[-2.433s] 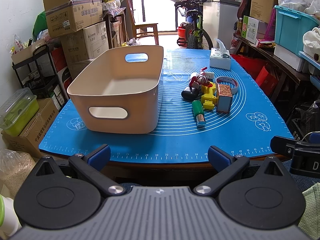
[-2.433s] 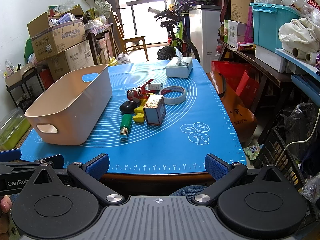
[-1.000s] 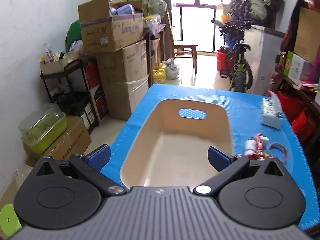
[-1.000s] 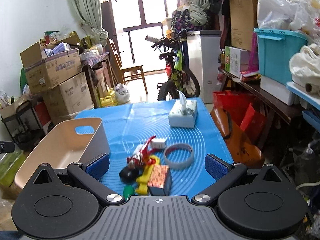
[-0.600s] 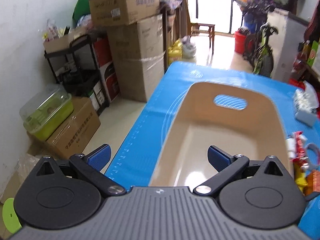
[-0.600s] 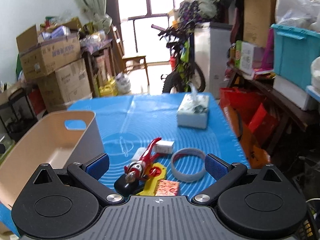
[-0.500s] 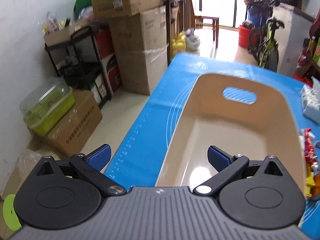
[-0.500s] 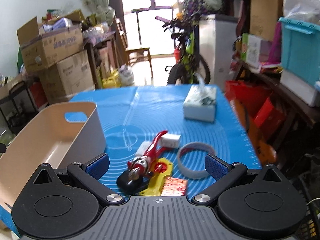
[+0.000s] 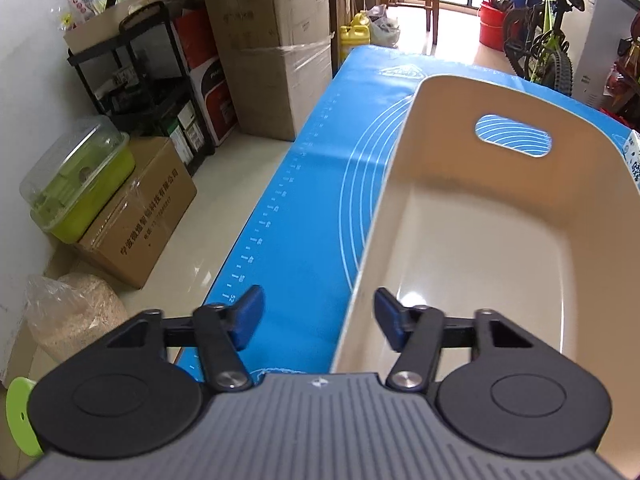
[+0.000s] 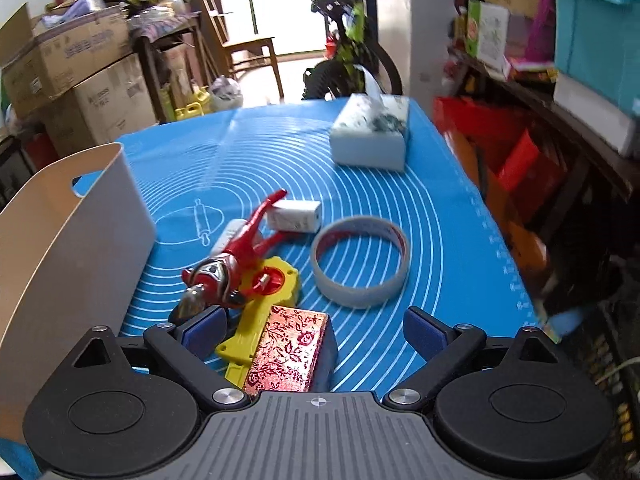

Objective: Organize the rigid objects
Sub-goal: 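Move the right tool toward the red-patterned box while the left tool moves over the basket, then close the right gripper on the red-patterned box and lift it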

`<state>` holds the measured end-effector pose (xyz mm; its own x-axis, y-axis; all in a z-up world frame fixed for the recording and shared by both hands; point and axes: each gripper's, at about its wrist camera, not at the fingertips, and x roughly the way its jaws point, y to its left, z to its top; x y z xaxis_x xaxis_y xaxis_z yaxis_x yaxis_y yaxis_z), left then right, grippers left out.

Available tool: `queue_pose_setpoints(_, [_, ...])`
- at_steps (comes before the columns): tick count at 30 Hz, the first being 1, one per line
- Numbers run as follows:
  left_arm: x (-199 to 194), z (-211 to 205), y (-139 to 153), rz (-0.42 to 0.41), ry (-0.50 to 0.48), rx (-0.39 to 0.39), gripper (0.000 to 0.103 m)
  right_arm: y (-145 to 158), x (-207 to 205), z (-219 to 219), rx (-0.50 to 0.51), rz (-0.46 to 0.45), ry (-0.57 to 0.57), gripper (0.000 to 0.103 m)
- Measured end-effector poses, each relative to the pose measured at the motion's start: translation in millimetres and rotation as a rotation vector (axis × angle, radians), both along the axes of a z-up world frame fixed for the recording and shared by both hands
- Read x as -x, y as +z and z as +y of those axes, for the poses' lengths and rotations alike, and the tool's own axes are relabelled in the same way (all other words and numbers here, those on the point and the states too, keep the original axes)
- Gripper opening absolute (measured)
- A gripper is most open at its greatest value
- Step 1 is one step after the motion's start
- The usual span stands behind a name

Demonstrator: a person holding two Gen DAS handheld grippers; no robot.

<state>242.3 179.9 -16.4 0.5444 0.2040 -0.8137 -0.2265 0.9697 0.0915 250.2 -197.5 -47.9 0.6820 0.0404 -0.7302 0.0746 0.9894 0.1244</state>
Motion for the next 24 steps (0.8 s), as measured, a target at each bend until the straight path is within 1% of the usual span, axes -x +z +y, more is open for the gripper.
queue_pose_setpoints(1, [-1.0,1.6,-1.1,0.006,-0.001,0.013,0.058,-1.8,-1.0,0.2,-0.006,0.007,-0.002,0.095])
queue_pose_setpoints(4, [-3.1,0.9,-2.0,0.009,-0.01,0.034,0.051,-8.0,-2.9,6.2,0.006,0.028,0.016,0.093])
queue_pose_setpoints(6, [-3.5,-2.4,-2.4,0.009,-0.025,0.043,0.04,-10.9,-4.1,12.5,0.038,0.042,0.029,0.091])
queue_pose_setpoints(7, [-4.8,-3.2,-2.6,0.01,-0.031,0.049,0.038,-12.2,-5.0,14.7,0.05,0.049,0.036,0.089])
queue_pose_setpoints(9, [-5.0,-4.9,-3.3,0.015,-0.041,0.062,0.027,-13.9,-6.4,16.6,0.059,0.059,0.042,0.086])
queue_pose_setpoints(11, [-5.8,-6.3,-3.2,0.022,-0.049,0.071,0.022,-16.0,-8.0,16.5,0.061,0.07,0.041,0.083])
queue_pose_setpoints(13, [-5.3,-7.1,-3.5,0.026,-0.055,0.069,0.02,-18.9,-10.0,15.6,0.062,0.089,0.034,0.079])
queue_pose_setpoints(14, [-4.9,-7.0,-3.4,0.027,-0.058,0.069,0.015,-20.6,-10.9,14.9,0.057,0.098,0.029,0.077])
queue_pose_setpoints(16, [-4.9,-6.7,-3.0,0.027,-0.061,0.076,0.014,-22.9,-12.6,14.5,0.048,0.115,0.024,0.074])
queue_pose_setpoints(18, [-5.0,-6.9,-3.5,0.028,-0.063,0.073,0.014,-23.0,-13.0,12.8,0.04,0.109,0.017,0.072])
queue_pose_setpoints(21, [-5.1,-7.0,-4.1,0.028,-0.065,0.072,0.014,-22.9,-12.7,9.1,-0.01,0.102,0.017,0.06])
queue_pose_setpoints(22, [-5.0,-7.0,-4.0,0.028,-0.066,0.072,0.014,-22.9,-12.3,7.6,-0.04,0.101,0.018,0.048])
queue_pose_setpoints(23, [-4.7,-6.8,-3.8,0.028,-0.064,0.074,0.014,-22.3,-12.2,7.0,-0.048,0.1,0.016,0.046])
queue_pose_setpoints(24, [-4.7,-6.7,-3.9,0.028,-0.063,0.075,0.014,-21.5,-12.3,8.4,-0.039,0.1,0.018,0.046])
